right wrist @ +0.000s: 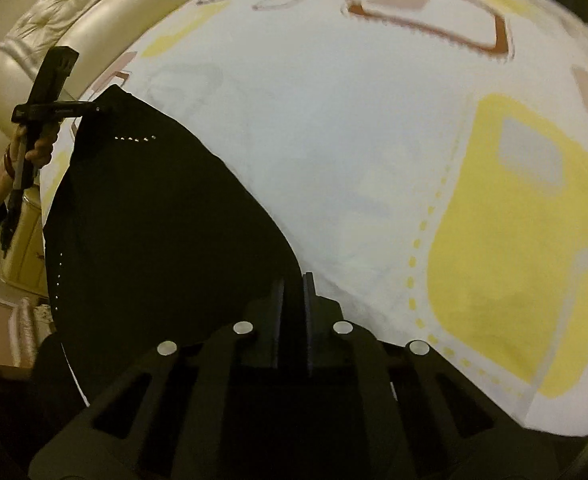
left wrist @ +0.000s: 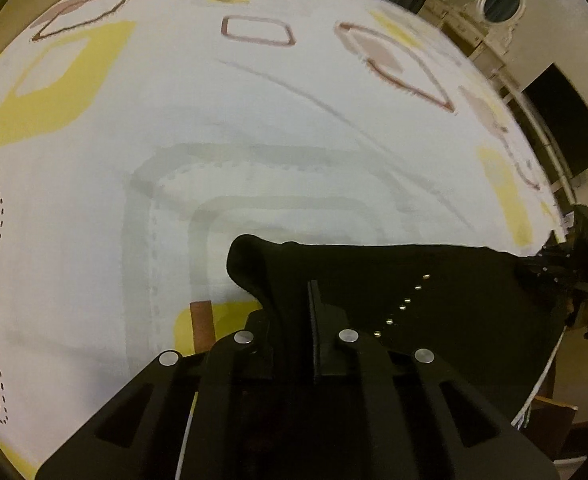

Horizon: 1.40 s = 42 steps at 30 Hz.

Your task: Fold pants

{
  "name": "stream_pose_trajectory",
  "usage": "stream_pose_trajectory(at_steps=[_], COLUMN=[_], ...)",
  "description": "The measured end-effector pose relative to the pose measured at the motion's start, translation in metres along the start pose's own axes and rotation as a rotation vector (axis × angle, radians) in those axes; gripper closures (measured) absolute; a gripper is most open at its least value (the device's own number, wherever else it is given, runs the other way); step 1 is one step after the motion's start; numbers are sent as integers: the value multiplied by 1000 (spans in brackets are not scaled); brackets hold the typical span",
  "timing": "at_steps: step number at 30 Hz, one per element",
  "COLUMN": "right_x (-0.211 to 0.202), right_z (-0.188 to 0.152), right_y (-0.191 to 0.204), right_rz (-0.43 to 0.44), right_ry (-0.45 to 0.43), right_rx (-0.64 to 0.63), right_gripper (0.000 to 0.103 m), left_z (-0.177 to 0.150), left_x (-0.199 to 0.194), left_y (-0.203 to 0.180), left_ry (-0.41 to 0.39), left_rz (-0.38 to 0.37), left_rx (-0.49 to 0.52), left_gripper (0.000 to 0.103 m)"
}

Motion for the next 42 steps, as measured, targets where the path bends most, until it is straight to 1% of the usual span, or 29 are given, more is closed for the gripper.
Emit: stream_pose_trajectory(at_steps=[4,6,8,13,16,19,22,25,27,30,32,33,36,37,39,41,42], right_x=[-26,-35,-42,-48,-42,-33,-21,-7,6,12,11,11,7,3,-3,-14,-21], right_z=[-8,-15,-29,-70,-93,-113,-132,-149,-161,-168,-167,-167,-169,-172,-176,-182,-184], right_y=[28,45,64,98,113,124,130,136,139,140,139,138,141,144,149,155,156], right_rz=[-55,-82,-113,-164,-181,-192,-188,-183,-197,-228,-226,-221,-201,-190,-168,-125,-97], right_ry=[-86,-117,-143,-167,-172,-157,-139,-114,-80,-73,-85,-87,-102,-106,-124,-160,-193], right_rx=[-72,-107,-142,-184,-184,-191,-176,-165,-173,-182,-165,-153,-121,-109,-83,-30,7], right_gripper=[95,95,95,95,95,95,95,95,95,94,94,94,89,88,84,75,65], left_z=[-5,-11,-18,-51,-77,-101,-126,-148,-161,-174,-178,-183,-195,-198,-208,-219,-225], left_x=[-22,-37,-49,-82,-97,-108,-109,-100,-91,-79,-75,-73,-74,-74,-76,-79,-81], left_y=[-1,0,-2,-6,-9,-9,0,9,12,10,7,8,13,15,22,28,32], left_ry=[-54,-80,-100,-144,-162,-172,-166,-138,-115,-93,-88,-87,-85,-81,-71,-62,-60], left_rz=[-28,-52,-90,-117,-118,-117,-124,-133,-142,-129,-120,-100,-81,-80,-82,-100,-116], left_rx=[-8,-21,-35,-33,-25,-36,-76,-123,-152,-162,-160,-159,-178,-185,-214,-255,-288], left_gripper=[93,93,93,93,93,93,93,92,92,92,91,88,82,76,70,66,65])
Point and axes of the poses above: each gripper's, at about its wrist camera, not at the fingertips, and x roughly the way its jaws point, y to its left, z to its top, the point moved 9 cm from there along x, roughly the way its jaws point, and after that the axes turned 15 degrees about z, right-handed, at the moved point
